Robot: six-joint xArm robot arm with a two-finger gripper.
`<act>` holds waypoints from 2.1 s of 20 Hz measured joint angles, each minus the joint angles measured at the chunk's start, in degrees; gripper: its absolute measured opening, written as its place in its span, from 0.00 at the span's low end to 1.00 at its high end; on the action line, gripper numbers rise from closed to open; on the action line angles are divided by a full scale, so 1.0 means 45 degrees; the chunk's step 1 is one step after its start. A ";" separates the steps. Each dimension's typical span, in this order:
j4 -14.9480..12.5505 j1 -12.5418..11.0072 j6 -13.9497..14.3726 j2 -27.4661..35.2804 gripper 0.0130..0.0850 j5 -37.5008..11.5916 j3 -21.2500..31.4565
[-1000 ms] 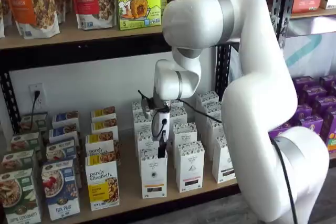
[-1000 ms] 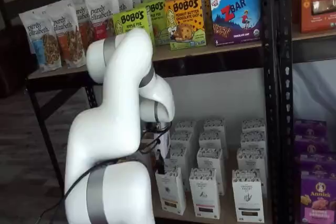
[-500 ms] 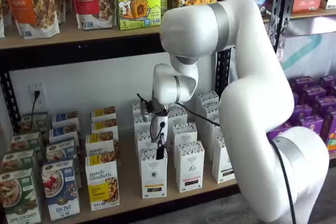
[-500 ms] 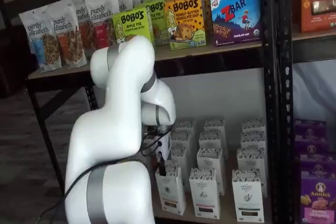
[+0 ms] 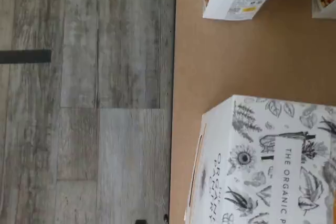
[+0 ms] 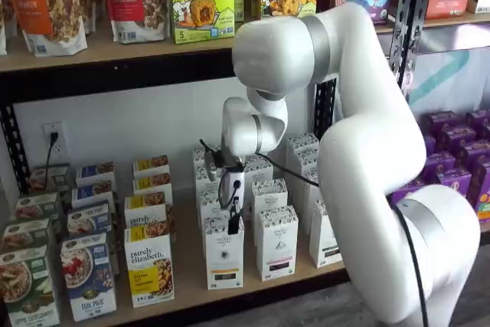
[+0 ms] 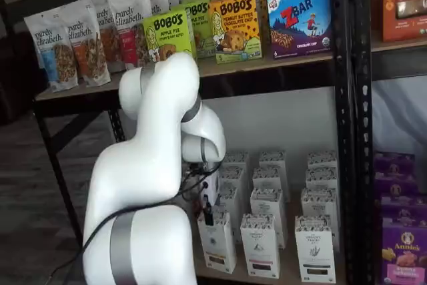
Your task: Pick up the white box with a yellow strip in the middle, on the bottom shelf, the fourth box from the left
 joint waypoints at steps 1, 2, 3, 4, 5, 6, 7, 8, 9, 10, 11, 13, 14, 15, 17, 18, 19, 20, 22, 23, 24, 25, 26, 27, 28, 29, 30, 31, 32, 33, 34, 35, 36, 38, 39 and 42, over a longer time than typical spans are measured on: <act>-0.0023 -0.0015 0.0005 0.0065 1.00 -0.0001 -0.0073; -0.0035 -0.0031 0.0002 0.0145 1.00 0.0008 -0.0171; -0.0048 -0.0048 0.0000 0.0236 1.00 0.0034 -0.0283; -0.0052 -0.0061 -0.0009 0.0319 1.00 0.0057 -0.0392; -0.0065 -0.0075 -0.0010 0.0437 1.00 0.0101 -0.0552; -0.0099 -0.0086 0.0011 0.0559 1.00 0.0152 -0.0722; -0.0140 -0.0089 0.0048 0.0669 1.00 0.0195 -0.0869; -0.0184 -0.0089 0.0092 0.0766 1.00 0.0237 -0.0999; -0.0230 -0.0082 0.0139 0.0873 1.00 0.0275 -0.1136; -0.0273 -0.0070 0.0188 0.0979 1.00 0.0312 -0.1273; -0.0323 -0.0054 0.0247 0.1091 1.00 0.0332 -0.1403; -0.0501 -0.0013 0.0439 0.1331 1.00 0.0382 -0.1673; -0.0593 0.0007 0.0534 0.1439 1.00 0.0411 -0.1789; -0.0646 0.0022 0.0593 0.1517 1.00 0.0421 -0.1863; -0.0709 0.0058 0.0677 0.1659 1.00 0.0367 -0.1965; -0.0713 0.0072 0.0693 0.1724 1.00 0.0309 -0.2002; -0.0724 0.0080 0.0710 0.1782 1.00 0.0272 -0.2041; -0.0749 0.0087 0.0737 0.1865 1.00 0.0235 -0.2109; -0.0836 0.0082 0.0800 0.2017 1.00 0.0199 -0.2239; -0.0852 0.0068 0.0801 0.2067 1.00 0.0198 -0.2284; -0.0862 0.0048 0.0795 0.2114 1.00 0.0198 -0.2327; -0.0885 0.0034 0.0798 0.2150 1.00 0.0195 -0.2352; -0.0923 0.0026 0.0819 0.2180 1.00 0.0191 -0.2373; -0.0970 0.0018 0.0852 0.2215 1.00 0.0212 -0.2403; -0.1038 0.0009 0.0900 0.2262 1.00 0.0265 -0.2450; -0.1062 0.0007 0.0918 0.2319 1.00 0.0320 -0.2501; -0.1039 0.0012 0.0906 0.2366 1.00 0.0340 -0.2537; -0.1022 0.0022 0.0901 0.2401 1.00 0.0357 -0.2572; -0.1008 0.0034 0.0899 0.2439 1.00 0.0365 -0.2607; -0.1005 0.0046 0.0906 0.2474 1.00 0.0367 -0.2639; -0.1026 0.0063 0.0943 0.2526 1.00 0.0370 -0.2690; -0.1066 0.0074 0.0989 0.2563 1.00 0.0370 -0.2728; -0.1114 0.0090 0.1043 0.2621 1.00 0.0375 -0.2789; -0.1144 0.0119 0.1095 0.2719 1.00 0.0386 -0.2891; -0.1124 0.0134 0.1093 0.2765 1.00 0.0375 -0.2931; -0.0864 0.0192 0.0933 0.2919 0.94 0.0338 -0.3088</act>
